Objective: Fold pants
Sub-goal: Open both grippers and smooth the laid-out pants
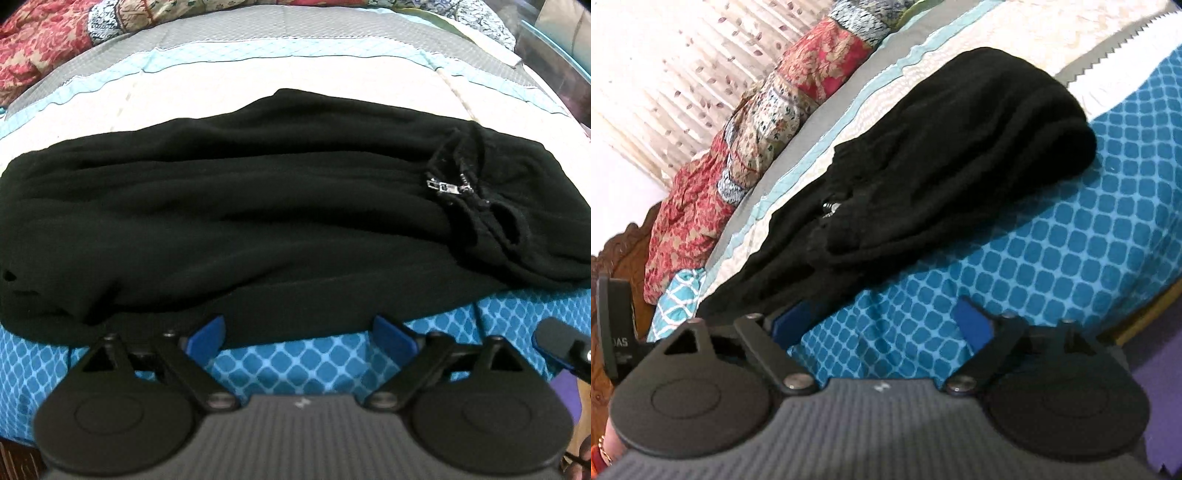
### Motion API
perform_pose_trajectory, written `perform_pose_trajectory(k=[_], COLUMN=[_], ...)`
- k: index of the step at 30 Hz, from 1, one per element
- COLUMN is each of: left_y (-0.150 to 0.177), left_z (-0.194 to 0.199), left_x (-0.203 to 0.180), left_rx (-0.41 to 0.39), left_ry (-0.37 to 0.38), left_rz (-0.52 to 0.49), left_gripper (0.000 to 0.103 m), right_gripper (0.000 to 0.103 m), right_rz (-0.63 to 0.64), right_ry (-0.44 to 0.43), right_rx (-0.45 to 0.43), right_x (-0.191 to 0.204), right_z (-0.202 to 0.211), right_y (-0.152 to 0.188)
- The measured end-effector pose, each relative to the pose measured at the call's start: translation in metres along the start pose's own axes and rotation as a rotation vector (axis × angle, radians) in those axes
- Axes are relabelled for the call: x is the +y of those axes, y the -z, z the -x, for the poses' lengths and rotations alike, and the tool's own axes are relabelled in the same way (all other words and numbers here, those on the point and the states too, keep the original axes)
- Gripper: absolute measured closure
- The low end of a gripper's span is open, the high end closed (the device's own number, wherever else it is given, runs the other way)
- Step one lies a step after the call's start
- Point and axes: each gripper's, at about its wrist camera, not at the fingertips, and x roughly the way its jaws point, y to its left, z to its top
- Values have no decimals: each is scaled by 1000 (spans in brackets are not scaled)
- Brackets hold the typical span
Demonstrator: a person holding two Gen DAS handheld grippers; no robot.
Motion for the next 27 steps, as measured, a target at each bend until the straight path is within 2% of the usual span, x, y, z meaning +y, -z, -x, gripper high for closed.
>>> perform_pose_trajectory(k=[11, 19, 22, 23, 24, 25, 26, 27], left_y=[8, 9, 9, 11, 12, 13, 14, 16], left_z=[0, -4, -8, -8, -7, -6, -3, 2], left_x=[0, 1, 6, 8, 9, 10, 13, 18], left_rx=[-9, -5, -3, -4, -7, -11, -17, -24], left_ry=[-15, -9, -10, -6, 0, 7, 20, 40], left_rz=[-5, -6, -10, -9, -10, -7, -3, 2], left_gripper=[10, 7, 3, 3, 3, 4, 5, 6], right_gripper=[10, 15, 18, 22, 37, 47, 66, 73], right_rz=[14, 5, 7, 12, 25, 48, 76, 94], right_ry=[20, 42, 58, 74, 102, 132, 141, 133], right_rx=[29, 21, 20, 19, 16, 8, 3, 1], right_x=[8, 9, 11, 12, 15, 20, 25, 30], right_z=[-4, -8, -9, -9, -8, -7, -6, -7], right_y=[0, 0, 1, 1, 0, 0, 0, 1])
